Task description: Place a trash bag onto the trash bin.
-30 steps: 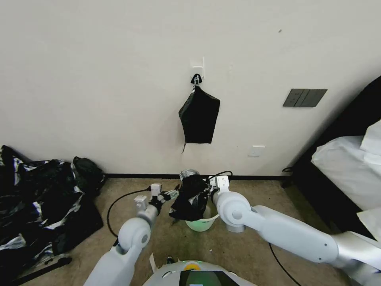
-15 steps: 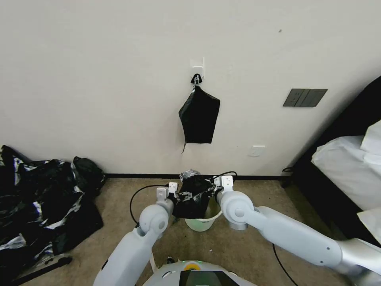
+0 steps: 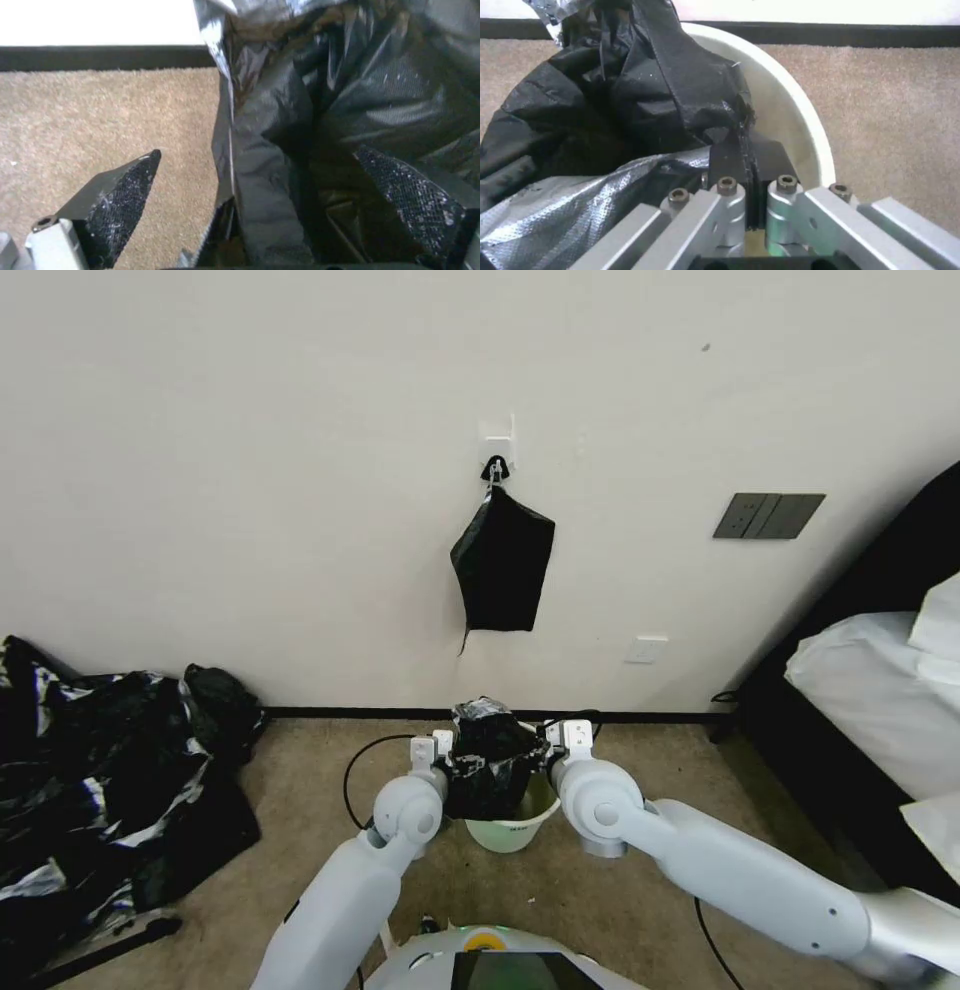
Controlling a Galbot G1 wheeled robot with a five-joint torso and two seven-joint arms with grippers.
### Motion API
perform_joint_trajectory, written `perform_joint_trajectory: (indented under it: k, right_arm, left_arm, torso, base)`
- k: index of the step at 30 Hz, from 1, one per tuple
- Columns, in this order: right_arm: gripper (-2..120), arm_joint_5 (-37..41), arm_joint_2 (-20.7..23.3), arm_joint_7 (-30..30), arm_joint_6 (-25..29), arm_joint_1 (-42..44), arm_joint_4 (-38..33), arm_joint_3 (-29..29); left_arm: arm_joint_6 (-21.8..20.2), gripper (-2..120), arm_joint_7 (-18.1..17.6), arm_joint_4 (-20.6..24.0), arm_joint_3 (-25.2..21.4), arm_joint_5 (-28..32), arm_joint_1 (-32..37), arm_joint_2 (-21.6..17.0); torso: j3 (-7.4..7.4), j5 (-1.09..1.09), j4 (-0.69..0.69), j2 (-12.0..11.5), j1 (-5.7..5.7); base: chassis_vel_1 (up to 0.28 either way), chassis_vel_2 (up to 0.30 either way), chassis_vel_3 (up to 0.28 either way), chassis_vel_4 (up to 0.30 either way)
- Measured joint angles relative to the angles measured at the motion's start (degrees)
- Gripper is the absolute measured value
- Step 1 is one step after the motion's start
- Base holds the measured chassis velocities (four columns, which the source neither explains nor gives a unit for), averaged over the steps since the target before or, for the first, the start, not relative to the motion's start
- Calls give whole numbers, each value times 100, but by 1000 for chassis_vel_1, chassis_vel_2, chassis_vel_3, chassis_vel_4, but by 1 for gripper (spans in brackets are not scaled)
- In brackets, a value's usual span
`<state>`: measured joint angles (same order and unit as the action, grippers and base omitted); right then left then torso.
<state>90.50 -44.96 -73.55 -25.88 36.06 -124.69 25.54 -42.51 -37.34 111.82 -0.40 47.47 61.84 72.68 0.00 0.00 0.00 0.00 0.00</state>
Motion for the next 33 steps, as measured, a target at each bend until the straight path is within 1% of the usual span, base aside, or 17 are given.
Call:
perform_joint_trajectory:
  k: [6,9,11,14,15,17,18,19,20,22,23,26,27,29,30,32,33]
  right_arm:
    - [0,-32,0,2,27,21,-2,-14]
    - [0,-274,-4,51,132,87,42,-32]
    - [0,-316,-8,79,144,120,55,-55]
    - [0,-400,-37,122,161,230,66,-91]
    - [0,-400,-37,122,161,230,66,-91]
    - [0,-448,-66,133,169,290,66,-108]
    - [0,-465,-75,134,175,306,66,-115]
    - [0,-465,-75,134,175,306,66,-115]
    - [0,-477,-79,135,179,318,66,-123]
    - [0,-495,-80,137,183,332,61,-133]
    - [0,-495,-80,137,183,332,61,-133]
    - [0,-517,-59,140,189,367,22,-156]
    - [0,-517,-59,140,189,367,22,-156]
    - [0,-552,-35,147,205,413,-18,-189]
    - [0,-552,-35,147,205,413,-18,-189]
    - [0,-624,28,160,228,477,-110,-234]
    - [0,-679,72,183,246,521,-161,-279]
  left_arm:
    - [12,97,21,-186,84,-12,-39,43]
    - [20,83,42,-393,129,-49,-93,96]
    - [22,80,44,-433,146,-49,-103,108]
    - [25,65,23,-565,181,-43,-143,158]
    - [25,65,23,-565,181,-43,-143,158]
    - [29,55,-4,-645,210,-40,-187,182]
    - [32,51,-11,-663,222,-37,-201,187]
    - [32,51,-11,-663,222,-37,-201,187]
    - [33,47,-26,-679,232,-34,-213,194]
    - [37,36,-52,-708,243,-23,-226,212]
    - [37,36,-52,-708,243,-23,-226,212]
    - [47,22,-87,-755,235,-5,-228,237]
    - [47,22,-87,-755,235,-5,-228,237]
    - [63,13,-136,-763,215,21,-210,254]
    - [63,13,-136,-763,215,21,-210,254]
    - [187,4,-193,-743,181,50,-140,274]
    - [285,2,-224,-715,156,65,-86,276]
  torso:
    - [0,0,0,1,0]
    - [0,0,-1,0,0]
    - [0,0,0,0,0]
    - [0,0,-1,0,0]
    - [0,0,-1,0,0]
    - [0,1,0,1,0]
    - [-1,1,0,0,0]
    - [-1,1,0,0,0]
    - [-1,1,0,1,-1]
    - [-1,1,0,1,-1]
    - [-1,1,0,1,-1]
    - [-1,1,1,1,-1]
    - [-1,1,1,1,-1]
    - [-1,1,0,1,-1]
    - [-1,1,0,1,-1]
    - [-1,-1,-1,1,-1]
    - [-1,-2,-2,1,-1]
  base:
    - [0,0,0,0]
    - [0,0,0,0]
    - [0,0,0,0]
    - [0,0,0,0]
    - [0,0,0,0]
    - [0,0,0,0]
    - [0,0,0,0]
    - [0,0,0,0]
    - [0,0,0,0]
    - [0,0,0,0]
    - [0,0,0,0]
    - [0,0,0,0]
    - [0,0,0,0]
    - [0,0,0,0]
    - [0,0,0,0]
    - [0,0,0,0]
    - [0,0,0,0]
